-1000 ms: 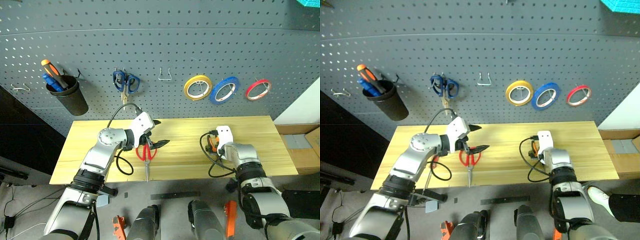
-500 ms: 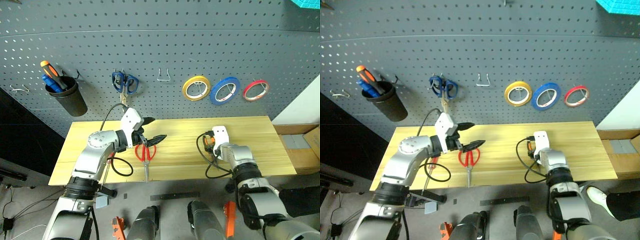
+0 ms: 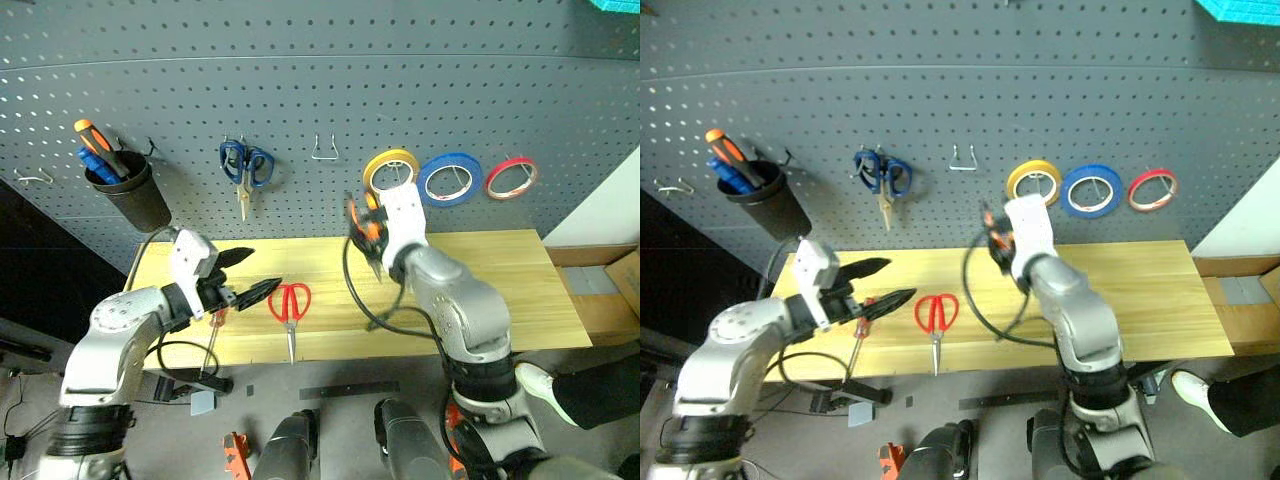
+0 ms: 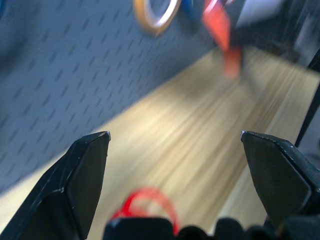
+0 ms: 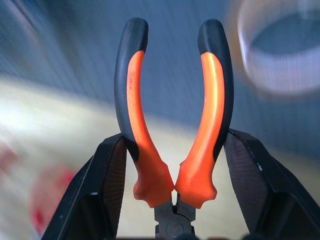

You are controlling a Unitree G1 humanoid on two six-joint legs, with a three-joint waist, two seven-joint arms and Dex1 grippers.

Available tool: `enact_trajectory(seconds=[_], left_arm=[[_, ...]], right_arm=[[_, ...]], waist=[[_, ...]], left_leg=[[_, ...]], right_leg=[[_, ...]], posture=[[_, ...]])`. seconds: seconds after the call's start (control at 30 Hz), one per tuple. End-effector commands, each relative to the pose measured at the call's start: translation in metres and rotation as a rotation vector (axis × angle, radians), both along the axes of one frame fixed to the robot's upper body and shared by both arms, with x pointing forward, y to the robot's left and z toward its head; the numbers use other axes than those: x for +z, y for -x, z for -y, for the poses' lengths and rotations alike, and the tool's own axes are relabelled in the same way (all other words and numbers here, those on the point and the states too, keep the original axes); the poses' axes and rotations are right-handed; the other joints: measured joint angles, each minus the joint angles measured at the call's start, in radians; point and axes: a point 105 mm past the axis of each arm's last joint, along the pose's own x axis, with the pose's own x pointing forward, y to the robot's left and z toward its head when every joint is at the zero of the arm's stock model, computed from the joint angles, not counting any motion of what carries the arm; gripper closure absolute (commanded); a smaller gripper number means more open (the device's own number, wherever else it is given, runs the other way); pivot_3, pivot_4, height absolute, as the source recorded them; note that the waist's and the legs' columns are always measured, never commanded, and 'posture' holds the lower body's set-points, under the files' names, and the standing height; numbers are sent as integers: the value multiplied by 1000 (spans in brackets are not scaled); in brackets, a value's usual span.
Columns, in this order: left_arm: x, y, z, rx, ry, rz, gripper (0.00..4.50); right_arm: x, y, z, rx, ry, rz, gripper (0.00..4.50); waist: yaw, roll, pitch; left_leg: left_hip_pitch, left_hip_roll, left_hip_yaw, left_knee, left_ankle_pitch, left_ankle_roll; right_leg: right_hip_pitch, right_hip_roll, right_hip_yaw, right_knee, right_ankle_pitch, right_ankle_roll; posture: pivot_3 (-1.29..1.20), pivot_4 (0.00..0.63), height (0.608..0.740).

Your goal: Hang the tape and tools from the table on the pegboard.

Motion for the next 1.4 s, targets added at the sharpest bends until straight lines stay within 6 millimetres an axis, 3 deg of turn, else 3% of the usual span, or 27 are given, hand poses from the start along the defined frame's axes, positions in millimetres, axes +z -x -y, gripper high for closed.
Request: enact_trajectory(seconds=[0.03, 0.17, 0.3, 0.6, 0.83, 0.93, 1.23, 1.4], left_arm=[[16, 1, 3, -31, -39, 88, 0], [33, -7, 11, -24, 29, 130, 0], [48, -16, 23, -22, 79, 178, 0], [62, -30, 40, -9, 118, 217, 0], [68, -35, 50, -23, 130, 241, 0], [68, -38, 51, -20, 134, 244, 0], [63, -45, 48, 12, 117, 265, 0], [64, -50, 49, 32, 108, 282, 0]], right_arm=[[55, 2, -23, 55, -82, 183, 2038], [95, -4, -47, 110, -195, 242, 2038], [122, -16, -64, 127, -219, 334, 2038], [149, -58, -52, 27, -203, 488, 2038], [130, -79, -46, -20, -141, 512, 2039], [112, -86, -40, -41, -81, 526, 2039], [90, -94, -30, -74, -25, 521, 2040], [64, -99, -28, -72, 27, 457, 2040]], waist=[[9, 0, 0], [19, -1, -1], [23, -1, -1], [25, -1, -1], [27, -1, -1], [27, -1, -1], [28, -1, -1], [30, -2, -1]], left_leg=[[0, 2, -2, 0, 1, -2], [0, 3, -4, 0, 3, -5], [0, 4, -3, 0, 4, -7], [0, 5, -1, -4, 5, -8], [0, 6, -1, -4, 6, -10], [0, 7, -2, -4, 8, -12], [2, 10, -1, -4, 9, -14], [2, 10, -1, -3, 9, -14]], right_leg=[[0, 1, -2, 0, 1, -1], [0, 3, -3, 1, 3, -5], [0, 8, -2, 1, 4, -6], [-3, 10, -1, 2, 6, -8], [-3, 12, 0, 3, 6, -8], [-2, 14, 0, 3, 6, -10], [-1, 17, -1, 3, 8, -12], [0, 17, -1, 3, 8, -12]], posture=[[-68, 181, 740], [-50, 171, 740], [-34, 163, 740], [-2, 164, 740], [24, 159, 740], [30, 158, 740], [13, 156, 740], [8, 154, 740]])
